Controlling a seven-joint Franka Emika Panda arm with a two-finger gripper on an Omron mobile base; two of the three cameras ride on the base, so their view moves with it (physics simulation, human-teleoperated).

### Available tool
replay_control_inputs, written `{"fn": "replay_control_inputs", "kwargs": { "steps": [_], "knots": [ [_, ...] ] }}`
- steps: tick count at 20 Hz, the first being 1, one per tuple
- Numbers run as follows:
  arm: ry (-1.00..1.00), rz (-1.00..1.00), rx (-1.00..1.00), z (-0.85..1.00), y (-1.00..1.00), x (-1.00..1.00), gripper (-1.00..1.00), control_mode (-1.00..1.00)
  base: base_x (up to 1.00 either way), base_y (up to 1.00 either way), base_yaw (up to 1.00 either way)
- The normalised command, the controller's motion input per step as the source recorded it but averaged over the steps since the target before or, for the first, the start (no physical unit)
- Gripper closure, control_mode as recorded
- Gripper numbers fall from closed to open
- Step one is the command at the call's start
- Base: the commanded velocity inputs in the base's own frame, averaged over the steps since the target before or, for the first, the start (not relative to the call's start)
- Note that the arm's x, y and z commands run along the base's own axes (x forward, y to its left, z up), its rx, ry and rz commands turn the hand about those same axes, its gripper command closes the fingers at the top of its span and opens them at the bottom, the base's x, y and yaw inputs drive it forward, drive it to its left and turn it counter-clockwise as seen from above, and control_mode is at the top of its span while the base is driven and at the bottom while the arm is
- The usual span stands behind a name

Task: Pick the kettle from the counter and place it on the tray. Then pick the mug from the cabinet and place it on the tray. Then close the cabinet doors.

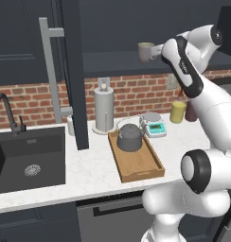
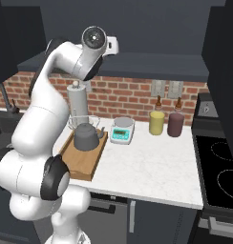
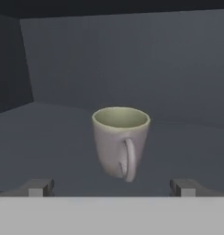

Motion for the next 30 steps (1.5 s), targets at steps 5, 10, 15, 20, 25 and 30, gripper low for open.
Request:
{"fn": "replay_control_inputs", "kwargs": {
  "steps": [5, 10, 15, 20, 25, 30],
  "knots": [
    [0.0, 0.14, 0.02, -0.01, -0.15, 0.06, -1.0, -1.0, 0.0, 0.0, 0.0],
    [0.0, 0.01, 0.0, 0.0, -0.03, 0.1, -1.0, -1.0, 0.0, 0.0, 0.0],
    [0.01, -0.01, 0.0, 0.0, 0.04, 0.18, -1.0, -1.0, 0.0, 0.0, 0.0],
    [0.04, -0.02, 0.0, 0.0, 0.13, 0.21, -1.0, -1.0, 0.0, 0.0, 0.0],
    [0.03, 0.0, 0.0, 0.0, 0.02, 0.12, -1.0, -1.0, 0.0, 0.0, 0.0],
    [0.02, 0.0, 0.0, 0.0, 0.02, 0.11, -1.0, -1.0, 0.0, 0.0, 0.0]
  ]
}}
